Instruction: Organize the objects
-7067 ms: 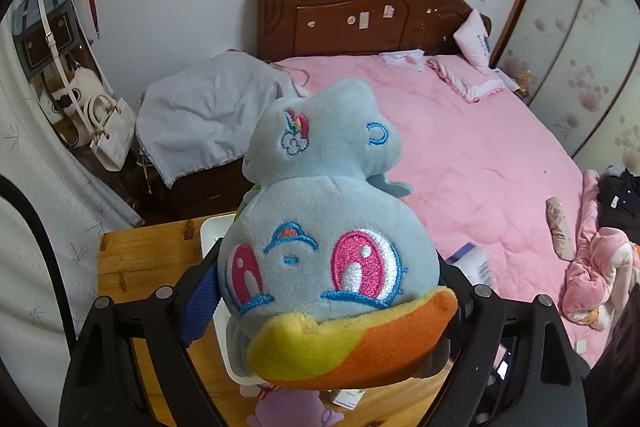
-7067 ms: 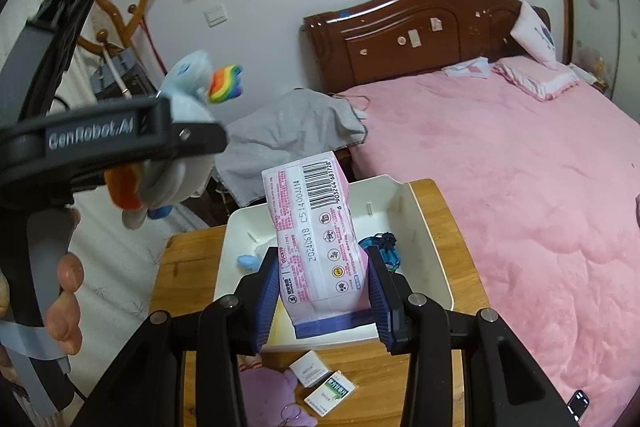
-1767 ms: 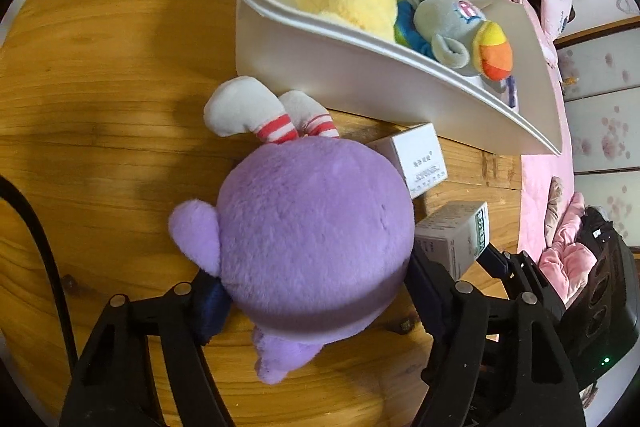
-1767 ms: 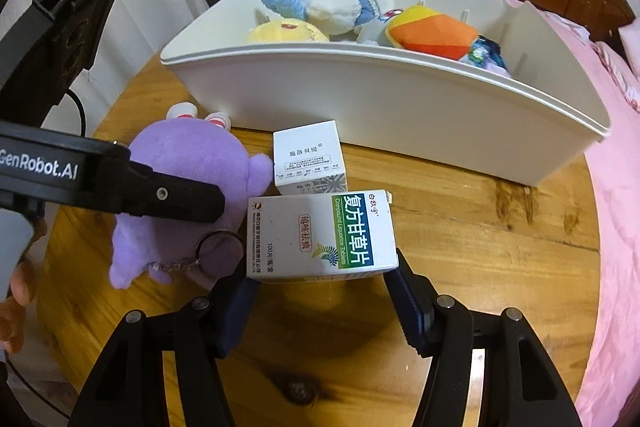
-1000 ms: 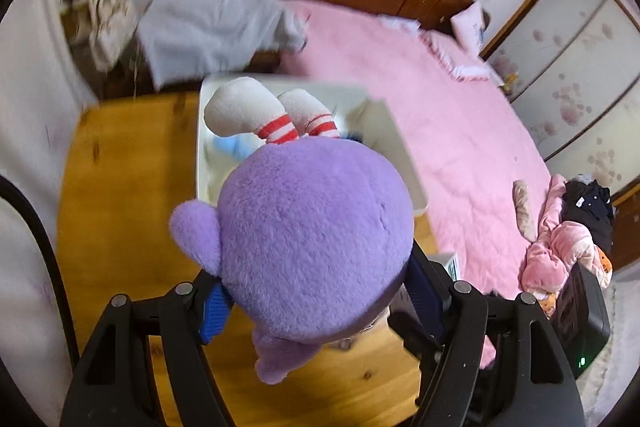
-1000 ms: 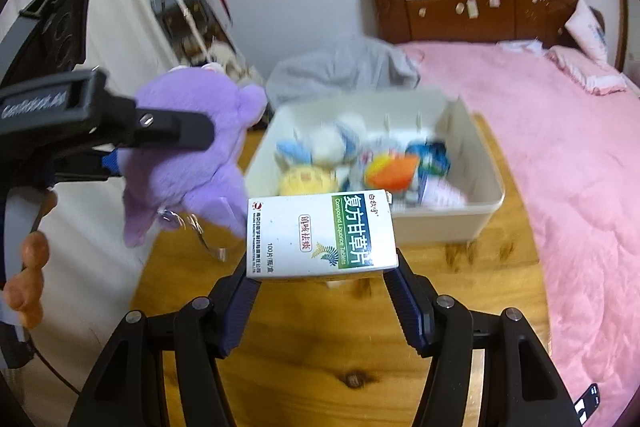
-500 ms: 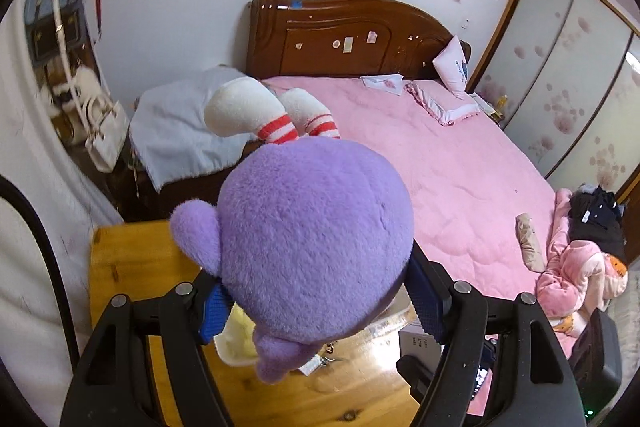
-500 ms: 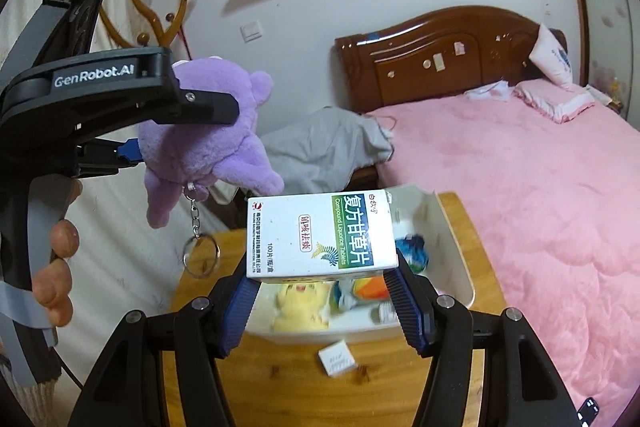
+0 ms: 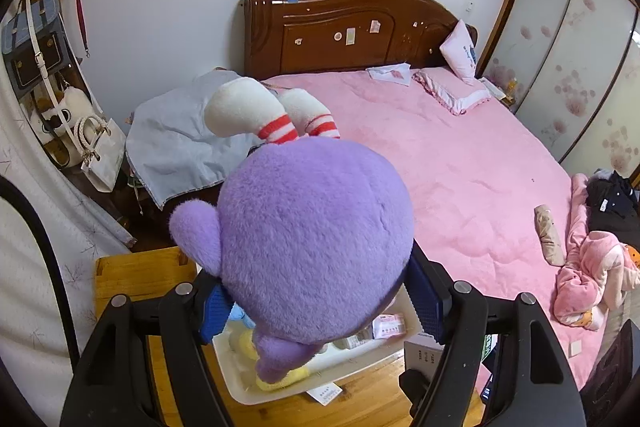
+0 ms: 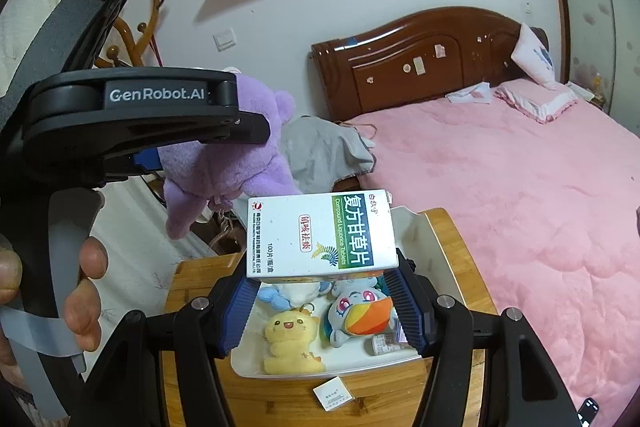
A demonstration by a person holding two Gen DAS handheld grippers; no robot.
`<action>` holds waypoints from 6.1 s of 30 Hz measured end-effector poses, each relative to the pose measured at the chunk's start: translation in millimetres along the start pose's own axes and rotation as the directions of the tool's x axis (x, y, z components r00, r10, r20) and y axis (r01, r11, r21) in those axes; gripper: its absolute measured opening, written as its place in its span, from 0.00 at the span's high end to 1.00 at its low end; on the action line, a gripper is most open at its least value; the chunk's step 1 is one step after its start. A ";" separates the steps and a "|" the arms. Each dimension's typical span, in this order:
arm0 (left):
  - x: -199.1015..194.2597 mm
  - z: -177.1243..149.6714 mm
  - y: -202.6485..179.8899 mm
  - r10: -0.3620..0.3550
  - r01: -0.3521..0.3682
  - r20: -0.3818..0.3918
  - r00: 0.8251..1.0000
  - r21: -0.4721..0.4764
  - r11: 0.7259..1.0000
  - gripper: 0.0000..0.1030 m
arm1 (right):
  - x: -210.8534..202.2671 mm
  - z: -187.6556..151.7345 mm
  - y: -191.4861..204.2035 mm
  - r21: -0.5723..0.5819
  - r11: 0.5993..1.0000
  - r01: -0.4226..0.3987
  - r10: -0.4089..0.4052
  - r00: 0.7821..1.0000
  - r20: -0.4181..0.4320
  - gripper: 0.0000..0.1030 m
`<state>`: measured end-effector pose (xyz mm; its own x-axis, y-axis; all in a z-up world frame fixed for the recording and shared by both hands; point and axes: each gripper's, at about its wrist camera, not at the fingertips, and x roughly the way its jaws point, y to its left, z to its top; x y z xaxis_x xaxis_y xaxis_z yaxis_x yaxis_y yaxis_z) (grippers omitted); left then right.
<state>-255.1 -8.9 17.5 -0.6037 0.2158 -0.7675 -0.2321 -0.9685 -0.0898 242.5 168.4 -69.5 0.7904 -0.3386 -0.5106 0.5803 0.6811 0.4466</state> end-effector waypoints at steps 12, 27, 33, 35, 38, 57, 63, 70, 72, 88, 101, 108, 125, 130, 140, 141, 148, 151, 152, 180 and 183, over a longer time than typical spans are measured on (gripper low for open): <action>34.8 -1.8 -0.9 0.046 -0.043 -0.079 0.996 0.036 0.998 0.25 | 41.8 -9.0 -4.8 -0.007 0.997 0.071 -0.071 0.993 -0.096 0.38; 53.1 -15.1 3.1 0.098 -0.090 -0.126 0.987 0.066 0.994 0.10 | 73.1 -39.9 -2.3 -0.034 0.997 0.075 -0.080 0.973 -0.215 0.23; 44.8 -19.6 6.0 0.077 -0.071 -0.113 0.991 0.056 0.996 0.09 | 70.8 -39.9 0.3 -0.020 0.998 0.062 -0.065 0.977 -0.205 0.23; 41.8 -20.9 7.2 0.070 -0.064 -0.107 0.992 0.052 0.997 0.09 | 68.0 -41.6 1.5 -0.018 0.998 0.060 -0.062 0.979 -0.196 0.23; 35.0 -23.0 6.7 0.061 -0.057 -0.092 0.994 0.049 0.997 0.09 | 64.9 -44.0 4.2 -0.022 0.998 0.054 -0.057 0.980 -0.191 0.23; -21.1 -63.0 -0.8 -0.040 0.040 0.010 0.999 0.015 0.999 0.08 | 27.2 -60.0 8.5 -0.027 0.998 0.051 -0.054 0.991 -0.123 0.23; -34.2 -77.2 1.9 -0.051 0.051 0.034 0.998 -0.007 0.999 0.08 | 15.0 -73.9 6.4 -0.040 0.999 0.032 -0.036 0.993 -0.114 0.23; -44.9 -107.0 17.2 -0.049 0.053 0.052 0.997 -0.078 0.996 0.08 | 1.1 -95.7 -8.3 -0.053 0.999 -0.002 -0.004 0.994 -0.107 0.23; -44.5 -118.2 22.0 -0.028 0.032 0.050 0.998 -0.087 0.996 0.08 | 0.6 -103.4 -12.5 -0.064 0.998 -0.002 -0.006 0.993 -0.114 0.23; -4.4 -234.6 81.4 0.056 -0.103 -0.182 0.982 -0.261 0.960 0.08 | 65.4 -178.3 -9.0 -0.205 0.977 -0.056 -0.007 0.955 -0.296 0.23; 20.4 -280.0 108.1 0.061 -0.152 -0.297 0.953 -0.293 0.944 0.08 | 126.8 -210.5 4.0 -0.256 0.965 -0.062 -0.045 0.919 -0.392 0.23; 28.2 -284.3 118.8 0.068 -0.170 -0.326 0.943 -0.296 0.940 0.08 | 145.3 -213.7 7.4 -0.270 0.962 -0.047 -0.067 0.915 -0.397 0.26; 40.7 -287.1 113.7 0.071 -0.170 -0.370 0.926 -0.242 0.955 0.08 | 148.6 -223.6 0.2 -0.314 0.949 0.003 -0.128 0.917 -0.377 0.60; 46.4 -289.1 108.5 0.123 -0.219 -0.412 0.903 -0.195 0.956 0.08 | 142.5 -224.8 -6.7 -0.287 0.958 -0.003 -0.119 0.906 -0.406 0.60; 41.9 -284.5 91.2 0.106 -0.192 -0.436 0.894 -0.158 0.969 0.08 | 89.2 -203.0 -12.6 -0.246 0.969 -0.022 -0.072 0.928 -0.366 0.60; 39.3 -282.5 87.3 0.103 -0.184 -0.432 0.896 -0.150 0.971 0.08 | 80.8 -198.5 -8.8 -0.247 0.969 -0.022 -0.070 0.932 -0.355 0.60; 17.7 -259.3 62.6 0.070 -0.116 -0.383 0.921 -0.100 0.988 0.08 | 53.6 -149.1 -2.1 -0.206 0.979 0.001 -0.062 0.955 -0.289 0.60; 8.9 -242.7 51.4 0.058 -0.091 -0.358 0.932 -0.076 0.993 0.08 | 48.6 -117.1 -8.2 -0.182 0.983 0.024 -0.074 0.959 -0.273 0.60; 6.7 -234.2 49.5 0.059 -0.086 -0.343 0.938 -0.066 0.994 0.08 | 49.0 -108.1 -9.9 -0.172 0.985 0.029 -0.076 0.960 -0.269 0.60; -32.0 -138.0 45.1 0.032 -0.037 -0.109 0.993 -0.042 0.998 0.08 | 132.5 54.9 -22.4 -0.168 0.971 0.173 -0.202 0.963 -0.177 0.35; -34.3 -139.1 45.3 0.032 -0.036 -0.107 0.994 -0.038 0.999 0.08 | 127.4 57.9 -16.6 -0.195 0.965 0.177 -0.207 0.968 -0.143 0.35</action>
<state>-138.8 -77.3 -48.6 -0.5260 0.1702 -0.8332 -0.1809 -0.9797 -0.0859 344.9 76.3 -99.4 0.6170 -0.3753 -0.6917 0.6614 0.7236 0.1973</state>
